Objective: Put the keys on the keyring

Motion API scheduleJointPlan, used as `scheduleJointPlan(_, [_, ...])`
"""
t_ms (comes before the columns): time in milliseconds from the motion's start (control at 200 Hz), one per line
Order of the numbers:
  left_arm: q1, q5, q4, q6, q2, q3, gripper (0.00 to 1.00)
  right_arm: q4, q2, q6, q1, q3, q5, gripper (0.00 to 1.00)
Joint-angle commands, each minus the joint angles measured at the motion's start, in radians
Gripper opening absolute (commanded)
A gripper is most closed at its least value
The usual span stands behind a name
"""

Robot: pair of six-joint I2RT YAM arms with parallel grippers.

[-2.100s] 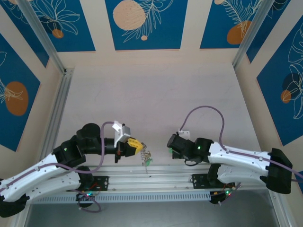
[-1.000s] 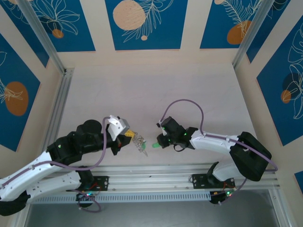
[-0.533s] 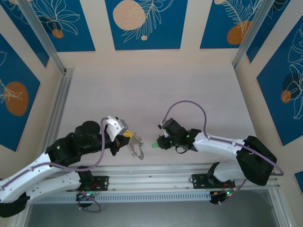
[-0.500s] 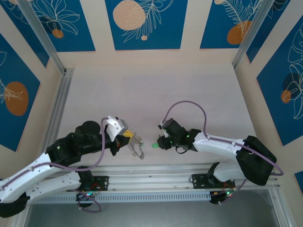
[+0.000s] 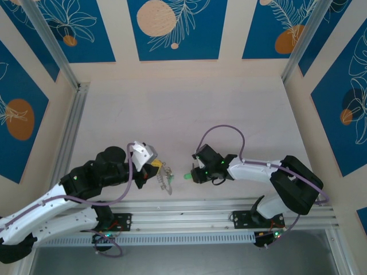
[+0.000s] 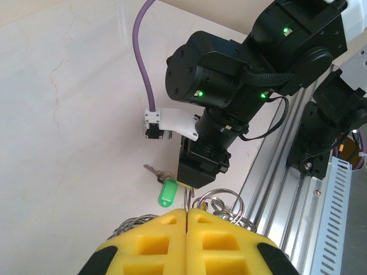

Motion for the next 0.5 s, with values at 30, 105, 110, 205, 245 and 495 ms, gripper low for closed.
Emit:
scheduleJointPlan(30, [0.013,0.016,0.042,-0.010,-0.013,0.002,0.00,0.031,0.011,0.015,-0.006,0.021,-0.048,0.27])
scheduleJointPlan(105, [0.015,0.019,0.047,-0.011,-0.011,0.000,0.00,0.037,0.005,0.016,-0.014,0.019,-0.060,0.27])
scheduleJointPlan(110, [0.015,0.020,0.048,-0.009,-0.011,0.000,0.00,0.038,0.005,0.018,-0.015,0.019,-0.062,0.27])
scheduleJointPlan(205, [0.016,0.025,0.051,-0.010,-0.007,-0.001,0.00,0.053,-0.007,0.025,-0.029,0.012,-0.078,0.27])
scheduleJointPlan(245, [0.016,0.027,0.052,-0.011,-0.007,0.000,0.00,0.058,-0.009,0.028,-0.034,0.010,-0.080,0.27])
scheduleJointPlan(495, [0.018,0.034,0.055,-0.014,-0.009,0.002,0.00,0.058,0.007,0.022,-0.049,0.019,-0.090,0.24])
